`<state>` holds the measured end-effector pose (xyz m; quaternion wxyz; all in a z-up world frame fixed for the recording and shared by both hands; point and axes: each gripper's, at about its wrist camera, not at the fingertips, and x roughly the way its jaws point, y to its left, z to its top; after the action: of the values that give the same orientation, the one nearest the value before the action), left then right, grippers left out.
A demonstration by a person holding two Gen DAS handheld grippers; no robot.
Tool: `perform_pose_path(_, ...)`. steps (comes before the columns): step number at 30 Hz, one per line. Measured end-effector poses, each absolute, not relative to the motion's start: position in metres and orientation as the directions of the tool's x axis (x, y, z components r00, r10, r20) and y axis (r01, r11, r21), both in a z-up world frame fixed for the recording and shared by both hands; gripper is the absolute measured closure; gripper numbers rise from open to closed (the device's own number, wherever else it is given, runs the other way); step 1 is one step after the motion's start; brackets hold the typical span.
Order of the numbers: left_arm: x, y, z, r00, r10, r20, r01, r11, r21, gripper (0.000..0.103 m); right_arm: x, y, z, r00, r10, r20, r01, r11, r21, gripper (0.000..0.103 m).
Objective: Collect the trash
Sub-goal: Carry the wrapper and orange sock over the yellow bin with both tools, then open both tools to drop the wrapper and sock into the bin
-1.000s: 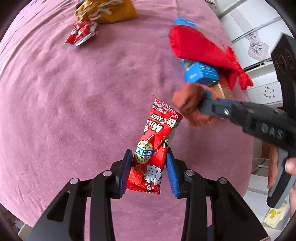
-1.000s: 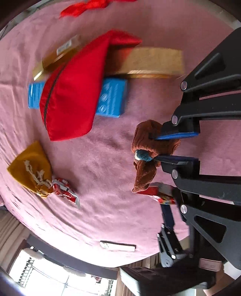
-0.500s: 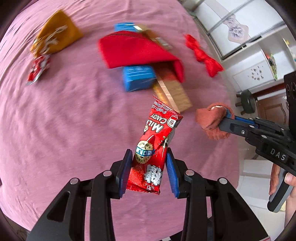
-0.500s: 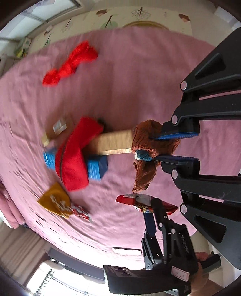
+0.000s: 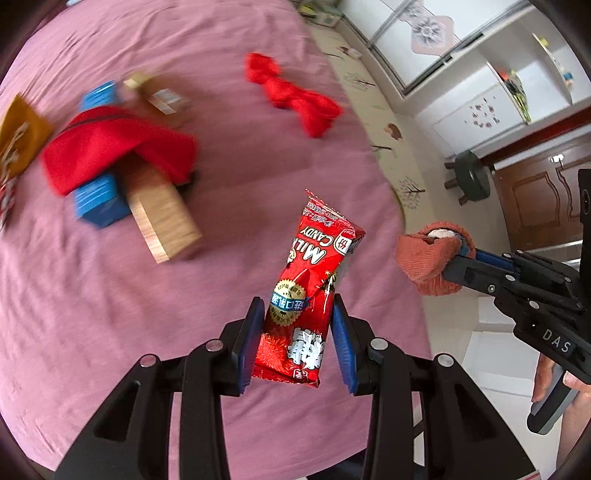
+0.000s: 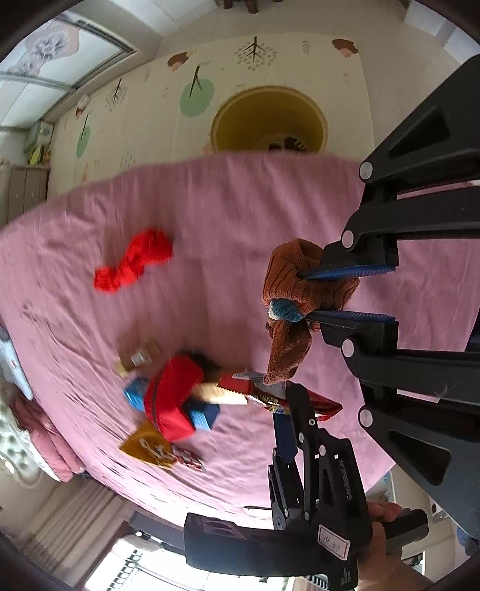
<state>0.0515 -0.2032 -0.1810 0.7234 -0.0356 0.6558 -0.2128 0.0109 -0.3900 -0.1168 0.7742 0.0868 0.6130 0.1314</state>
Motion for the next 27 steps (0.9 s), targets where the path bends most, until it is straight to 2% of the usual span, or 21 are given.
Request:
perform_pose_path(14, 0.07, -0.358, -0.183, -0.034, -0.37, -0.929, 0.408, 0.843, -0.351, 0.066, -0.002, -0.525, -0.125, 0.261, 0.273, -0.926, 0.071, 0.951, 0.301, 0.088)
perform_pose_path(27, 0.112, -0.466, -0.196, -0.084, -0.358, -0.93, 0.502, 0.791, -0.35, 0.066, 0.01, -0.619, -0.137, 0.287, 0.23, -0.93, 0.208, 0.933, 0.295, 0.087)
